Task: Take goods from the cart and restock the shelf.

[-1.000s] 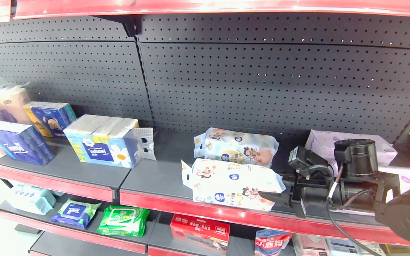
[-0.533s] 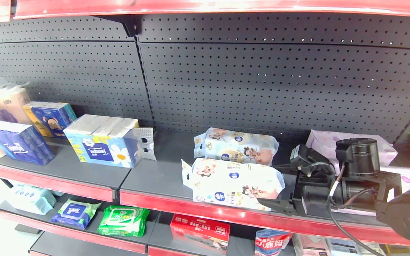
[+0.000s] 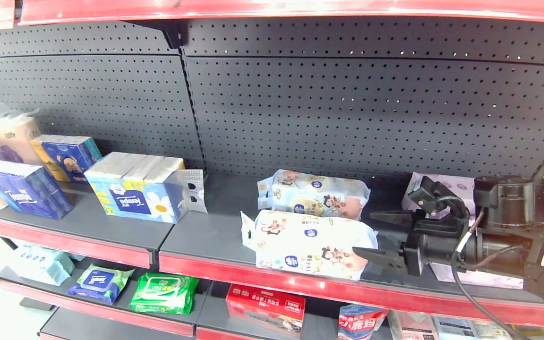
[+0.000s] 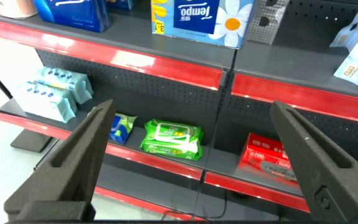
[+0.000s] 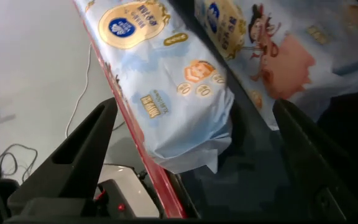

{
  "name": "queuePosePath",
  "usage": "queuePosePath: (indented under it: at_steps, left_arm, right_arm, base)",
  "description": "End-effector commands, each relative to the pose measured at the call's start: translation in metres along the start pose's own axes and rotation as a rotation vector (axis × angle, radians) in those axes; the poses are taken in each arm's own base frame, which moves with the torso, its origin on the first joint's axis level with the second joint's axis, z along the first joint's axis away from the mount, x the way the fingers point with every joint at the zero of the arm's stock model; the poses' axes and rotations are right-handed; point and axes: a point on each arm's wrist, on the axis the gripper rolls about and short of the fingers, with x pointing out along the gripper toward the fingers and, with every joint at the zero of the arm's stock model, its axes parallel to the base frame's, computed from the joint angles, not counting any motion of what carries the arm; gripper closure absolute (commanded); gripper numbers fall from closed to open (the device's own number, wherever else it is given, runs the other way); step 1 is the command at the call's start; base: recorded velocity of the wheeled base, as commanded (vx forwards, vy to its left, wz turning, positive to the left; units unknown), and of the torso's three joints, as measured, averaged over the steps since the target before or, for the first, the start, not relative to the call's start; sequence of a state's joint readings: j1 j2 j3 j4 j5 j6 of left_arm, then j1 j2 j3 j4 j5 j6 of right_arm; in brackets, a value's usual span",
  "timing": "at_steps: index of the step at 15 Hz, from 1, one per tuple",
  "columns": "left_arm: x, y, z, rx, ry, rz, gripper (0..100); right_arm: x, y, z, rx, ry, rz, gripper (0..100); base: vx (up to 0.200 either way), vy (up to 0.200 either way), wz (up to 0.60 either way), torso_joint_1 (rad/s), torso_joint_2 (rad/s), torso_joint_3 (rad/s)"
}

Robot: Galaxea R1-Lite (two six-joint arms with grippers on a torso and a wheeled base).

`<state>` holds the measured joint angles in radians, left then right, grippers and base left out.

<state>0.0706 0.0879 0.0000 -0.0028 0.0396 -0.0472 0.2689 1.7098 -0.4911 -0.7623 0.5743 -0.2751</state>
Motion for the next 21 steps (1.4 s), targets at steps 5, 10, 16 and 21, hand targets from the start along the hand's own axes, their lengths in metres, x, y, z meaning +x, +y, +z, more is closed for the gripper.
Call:
queuePosePath:
  at_steps: [5, 10, 16, 21]
  left_arm:
    - [0.0, 0.0, 0.0, 0.0, 0.001, 0.0, 0]
    - [0.0, 0.0, 0.0, 0.0, 0.001, 0.0, 0]
    - [0.0, 0.0, 0.0, 0.0, 0.001, 0.0, 0]
    - [0.0, 0.0, 0.0, 0.0, 0.001, 0.0, 0]
  right_arm:
    - [-0.013, -0.006, 0.018, 0.097, -0.054, -0.141, 0]
    - [-0.037, -0.005, 0.039, 0.179, -0.126, -0.363, 0]
    - [-0.115, 0.008, 0.045, 0.279, 0.002, -0.82, 0]
    - [-0.172, 0.057, 0.02, 0.319, -0.045, -0.925, 0]
  base:
    - [0.0, 0.0, 0.0, 0.0, 0.0, 0.0]
    - [0.0, 0.0, 0.0, 0.0, 0.0, 0.0]
    - [0.0, 0.0, 0.0, 0.0, 0.0, 0.0]
    - [0.0, 0.0, 0.0, 0.0, 0.0, 0.0]
